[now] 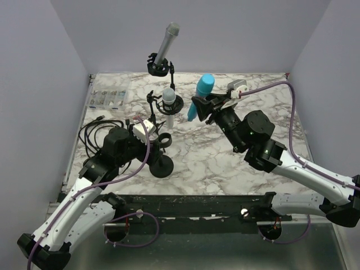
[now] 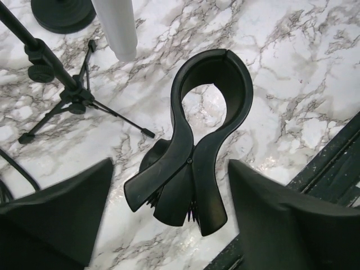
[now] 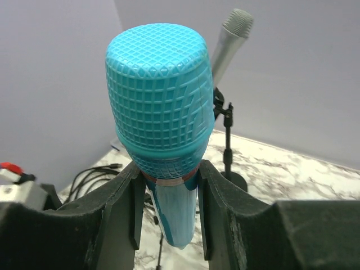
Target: Remove the microphone from the stand
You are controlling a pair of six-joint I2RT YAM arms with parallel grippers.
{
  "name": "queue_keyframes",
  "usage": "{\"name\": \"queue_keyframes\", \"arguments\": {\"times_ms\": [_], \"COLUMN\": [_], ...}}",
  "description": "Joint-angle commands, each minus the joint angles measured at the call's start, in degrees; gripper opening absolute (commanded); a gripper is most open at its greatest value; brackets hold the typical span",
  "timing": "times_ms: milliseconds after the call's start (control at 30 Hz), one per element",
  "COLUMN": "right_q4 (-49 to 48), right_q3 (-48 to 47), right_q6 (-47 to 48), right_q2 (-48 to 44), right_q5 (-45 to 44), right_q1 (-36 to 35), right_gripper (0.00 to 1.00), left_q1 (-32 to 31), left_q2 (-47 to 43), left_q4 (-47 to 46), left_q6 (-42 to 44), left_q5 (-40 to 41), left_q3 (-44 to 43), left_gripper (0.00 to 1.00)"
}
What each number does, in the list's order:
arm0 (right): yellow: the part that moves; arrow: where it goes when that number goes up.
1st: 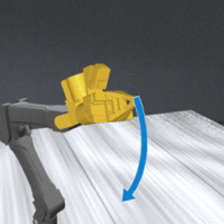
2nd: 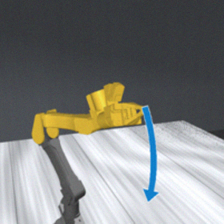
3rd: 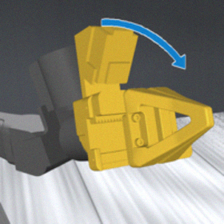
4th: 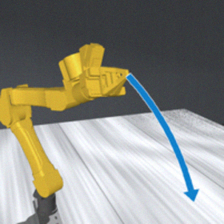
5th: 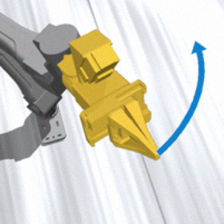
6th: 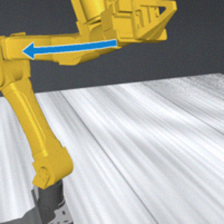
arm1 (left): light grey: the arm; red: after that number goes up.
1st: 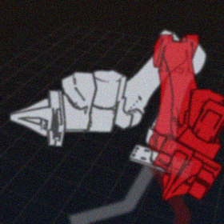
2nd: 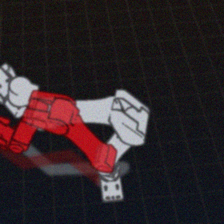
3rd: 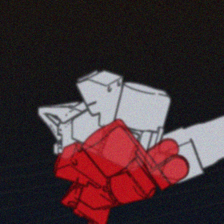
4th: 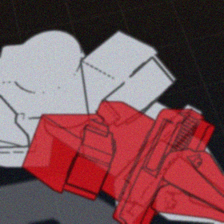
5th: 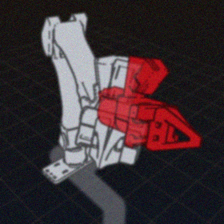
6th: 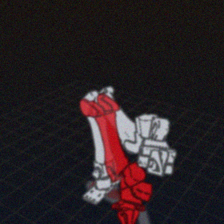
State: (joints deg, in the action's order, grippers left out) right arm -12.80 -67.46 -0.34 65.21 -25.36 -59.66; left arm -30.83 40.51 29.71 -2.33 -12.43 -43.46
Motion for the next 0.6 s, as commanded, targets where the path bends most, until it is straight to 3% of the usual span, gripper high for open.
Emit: {"name": "queue_keyframes", "arguments": {"times_ms": [0, 300, 567], "right_q4": [4.1, 9.3, 15.1], "right_q3": [3.6, 8.5, 9.8], "right_q6": [1.2, -2.8, -6.1], "right_q2": [-2.1, -5.0, -3.4], "right_q5": [-6.9, -9.4, -19.3], "right_q1": [-0.2, -0.3, -0.2], "right_gripper": [0.01, 0.01, 0.01], "left_q1": [0.0, 0.1, 0.1], "left_q2": [-2.2, -4.6, -2.9], "left_q4": [-1.5, -3.3, -2.4], "left_q6": [-0.4, -1.6, -3.5], "left_q5": [-1.6, -3.6, -3.4], "left_q3": [-0.1, -1.0, -3.9], "left_gripper": [0.98, 0.97, 0.98]}}
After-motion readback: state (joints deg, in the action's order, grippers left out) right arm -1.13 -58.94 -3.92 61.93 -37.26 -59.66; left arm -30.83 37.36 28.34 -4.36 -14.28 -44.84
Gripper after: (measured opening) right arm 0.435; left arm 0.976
